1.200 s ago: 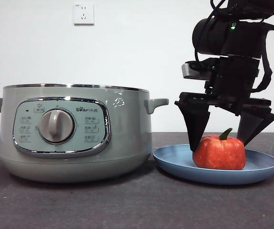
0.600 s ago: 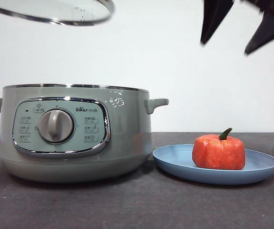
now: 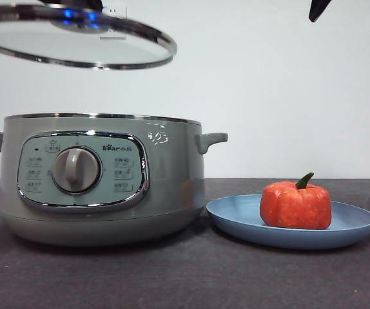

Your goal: Take the pumpkin out from the steamer,put the pumpkin in the blue plate,close the lid

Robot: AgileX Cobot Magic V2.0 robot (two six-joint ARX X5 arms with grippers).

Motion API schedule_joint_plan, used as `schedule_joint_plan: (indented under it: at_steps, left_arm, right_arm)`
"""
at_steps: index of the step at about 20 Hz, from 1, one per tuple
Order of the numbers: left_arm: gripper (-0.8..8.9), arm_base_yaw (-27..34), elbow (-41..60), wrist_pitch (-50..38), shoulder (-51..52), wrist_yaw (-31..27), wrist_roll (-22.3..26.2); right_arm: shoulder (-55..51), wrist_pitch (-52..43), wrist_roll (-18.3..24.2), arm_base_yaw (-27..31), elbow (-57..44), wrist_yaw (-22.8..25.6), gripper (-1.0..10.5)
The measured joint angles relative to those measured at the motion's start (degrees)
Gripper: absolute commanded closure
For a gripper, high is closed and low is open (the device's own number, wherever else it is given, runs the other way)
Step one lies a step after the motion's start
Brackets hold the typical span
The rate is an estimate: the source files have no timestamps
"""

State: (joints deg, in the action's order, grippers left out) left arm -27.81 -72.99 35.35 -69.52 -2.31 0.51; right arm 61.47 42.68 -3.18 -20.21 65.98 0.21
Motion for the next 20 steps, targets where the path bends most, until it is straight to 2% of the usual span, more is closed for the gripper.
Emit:
schedule_joint_plan:
  at_steps: [6, 20]
  left_arm:
    - [8.27, -0.2, 3.9, -6.4, -0.1, 0.6, -1.6]
    - [8.26, -0.8, 5.6, -8.9, -9.7, 2.1, -1.7]
  right_arm:
    - [0.0, 0.0, 0.0, 0.0, 0.0, 0.0, 4.4]
    - [-0.3, 0.1, 0.0, 0.0, 0.0, 0.0, 4.4]
